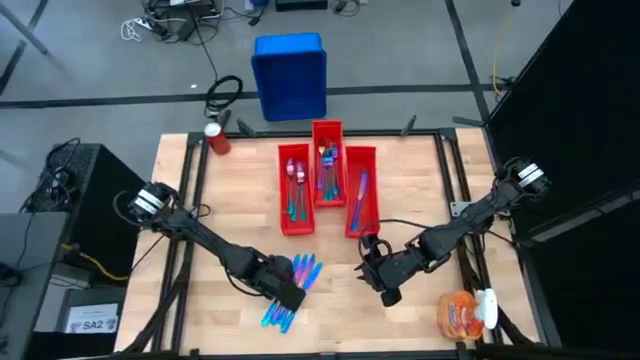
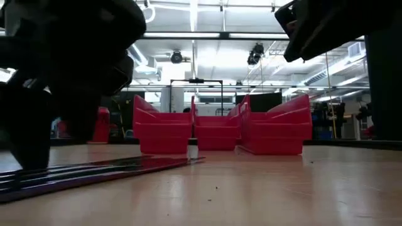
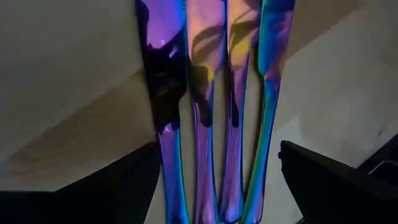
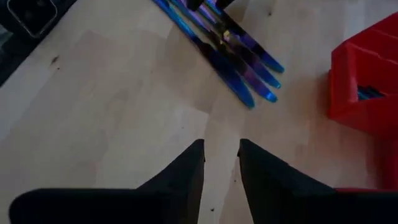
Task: Sort silverware
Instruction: Put the iridescent knife into the right orange bin
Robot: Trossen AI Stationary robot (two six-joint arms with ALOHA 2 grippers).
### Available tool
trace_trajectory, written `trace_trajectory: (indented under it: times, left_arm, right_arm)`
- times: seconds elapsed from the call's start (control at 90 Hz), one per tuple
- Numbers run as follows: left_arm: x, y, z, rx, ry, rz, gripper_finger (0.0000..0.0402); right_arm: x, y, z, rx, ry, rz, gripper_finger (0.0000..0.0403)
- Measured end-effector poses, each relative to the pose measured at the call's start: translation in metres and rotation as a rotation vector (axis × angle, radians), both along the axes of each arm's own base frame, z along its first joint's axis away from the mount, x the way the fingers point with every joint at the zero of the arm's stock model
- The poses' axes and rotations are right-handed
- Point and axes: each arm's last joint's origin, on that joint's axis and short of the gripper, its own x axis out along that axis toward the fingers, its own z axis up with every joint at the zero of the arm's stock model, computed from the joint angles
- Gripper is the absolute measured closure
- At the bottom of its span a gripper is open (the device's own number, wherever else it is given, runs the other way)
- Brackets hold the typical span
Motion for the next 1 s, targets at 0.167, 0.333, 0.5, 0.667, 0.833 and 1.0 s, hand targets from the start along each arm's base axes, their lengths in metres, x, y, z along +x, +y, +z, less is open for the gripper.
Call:
trace_trajectory:
  times: [0.167, 0.333, 0.5, 0.667, 0.833, 1.0]
  left_arm:
    - [0.0, 0.0, -0.001, 0.01, 0.002, 0.007, 0.0092]
    - [0.002, 0.0, -0.013, 0.04, 0.03, -0.013, 0.0092]
    - [0.002, -0.001, -0.021, 0.071, 0.054, -0.056, 0.0092]
    - [0.001, 0.0, -0.02, 0.079, 0.07, -0.07, 0.0095]
    - [0.004, -0.002, -0.014, 0.088, 0.066, -0.102, 0.0109]
    - [0.016, -0.001, 0.001, 0.109, 0.084, -0.155, 0.0118]
  right_arm:
    - [0.0, 0.0, 0.0, -0.001, 0.002, 0.0, 0.0323]
    - [0.0, 0.0, 0.0, 0.003, 0.001, -0.004, 0.0325]
    - [0.0, 0.0, 0.0, 0.003, 0.001, -0.004, 0.0321]
    - [0.0, 0.0, 0.0, 0.004, 0.001, -0.004, 0.0322]
    - [0.0, 0.0, 0.0, 0.004, 0.001, -0.005, 0.0326]
    - [0.0, 0.0, 0.0, 0.016, 0.003, -0.009, 0.0325]
